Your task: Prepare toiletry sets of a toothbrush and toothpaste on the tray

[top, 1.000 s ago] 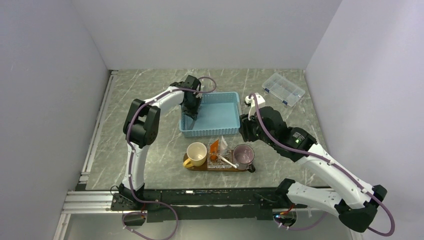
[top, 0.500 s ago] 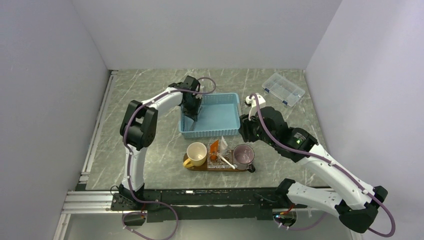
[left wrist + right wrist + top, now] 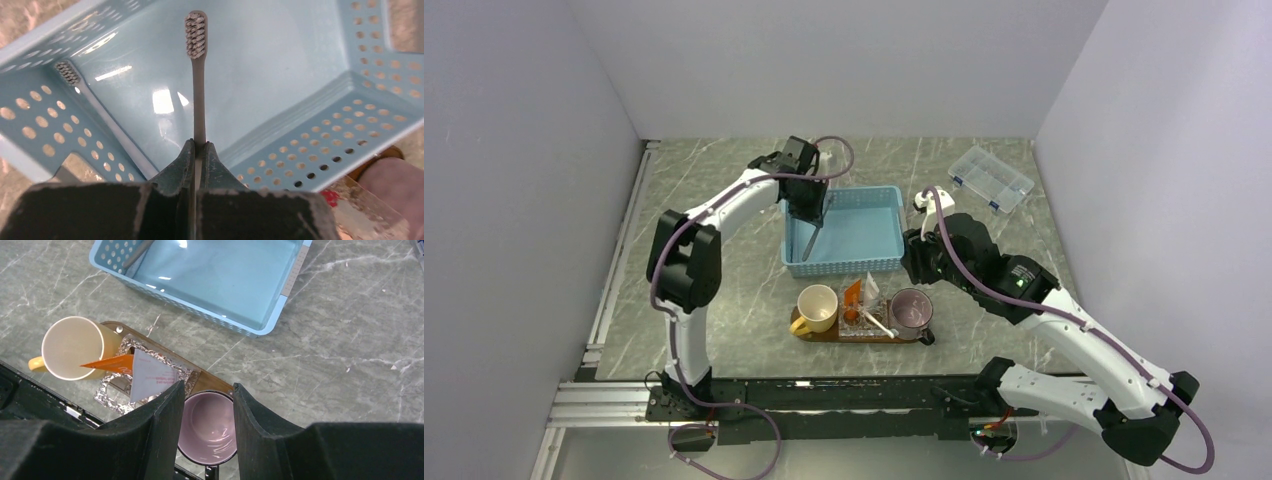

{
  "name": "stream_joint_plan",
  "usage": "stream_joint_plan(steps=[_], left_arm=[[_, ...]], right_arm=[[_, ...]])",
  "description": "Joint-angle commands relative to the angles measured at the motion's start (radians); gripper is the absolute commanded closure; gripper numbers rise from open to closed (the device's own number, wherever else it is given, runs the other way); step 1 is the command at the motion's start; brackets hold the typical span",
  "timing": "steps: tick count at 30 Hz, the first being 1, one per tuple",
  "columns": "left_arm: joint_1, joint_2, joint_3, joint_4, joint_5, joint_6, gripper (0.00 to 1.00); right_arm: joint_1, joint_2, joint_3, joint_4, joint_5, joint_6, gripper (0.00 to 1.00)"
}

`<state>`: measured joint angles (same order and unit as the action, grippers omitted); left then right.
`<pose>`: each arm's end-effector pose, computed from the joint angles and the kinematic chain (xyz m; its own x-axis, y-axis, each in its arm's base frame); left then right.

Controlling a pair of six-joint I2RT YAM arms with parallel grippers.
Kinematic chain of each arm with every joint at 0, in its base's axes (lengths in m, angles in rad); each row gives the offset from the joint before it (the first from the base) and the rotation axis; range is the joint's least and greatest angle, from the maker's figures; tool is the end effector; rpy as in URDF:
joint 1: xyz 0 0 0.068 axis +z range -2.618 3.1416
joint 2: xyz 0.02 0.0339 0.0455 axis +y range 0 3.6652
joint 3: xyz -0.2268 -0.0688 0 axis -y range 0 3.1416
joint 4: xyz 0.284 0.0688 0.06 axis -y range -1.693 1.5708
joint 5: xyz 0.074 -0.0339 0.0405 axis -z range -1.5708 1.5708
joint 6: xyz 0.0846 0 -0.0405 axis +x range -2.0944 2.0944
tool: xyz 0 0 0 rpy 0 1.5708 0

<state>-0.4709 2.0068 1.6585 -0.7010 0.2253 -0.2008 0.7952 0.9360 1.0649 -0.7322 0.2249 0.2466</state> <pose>0.4202 -0.2351 0.1429 -0.8652 0.2223 -0.4495 0.3764 0.8802 -0.2892 0.2153 0.1926 0.3034 -0.5237 -0.1942 -0.8294 -0.4533 0.8879 0.0783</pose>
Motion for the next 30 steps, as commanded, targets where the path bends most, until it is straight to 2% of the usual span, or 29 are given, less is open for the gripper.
stream_joint_plan(steps=[1,11,18,24,30], left_arm=[[-0.004,-0.147,0.052,0.038,0.045,0.007,1.00],[0.017,-0.333,0.021,0.125,0.145,-0.098,1.00],[0.047,-0.474,-0.109,0.274,0.265,-0.254,1.00],[0.061,-0.574,-0.219,0.376,0.327,-0.390,1.00],[0.080,-0.654,-0.347,0.508,0.397,-0.530,1.00]], right_arm=[[-0.003,0.006,0.042,0.036,-0.027,0.013,0.57],[-0.003,0.048,0.114,0.087,-0.133,0.053,0.53],[-0.002,0.098,0.145,0.176,-0.248,0.118,0.51],[-0.003,0.123,0.157,0.282,-0.337,0.164,0.43],[-0.003,0.156,0.177,0.350,-0.355,0.219,0.37]])
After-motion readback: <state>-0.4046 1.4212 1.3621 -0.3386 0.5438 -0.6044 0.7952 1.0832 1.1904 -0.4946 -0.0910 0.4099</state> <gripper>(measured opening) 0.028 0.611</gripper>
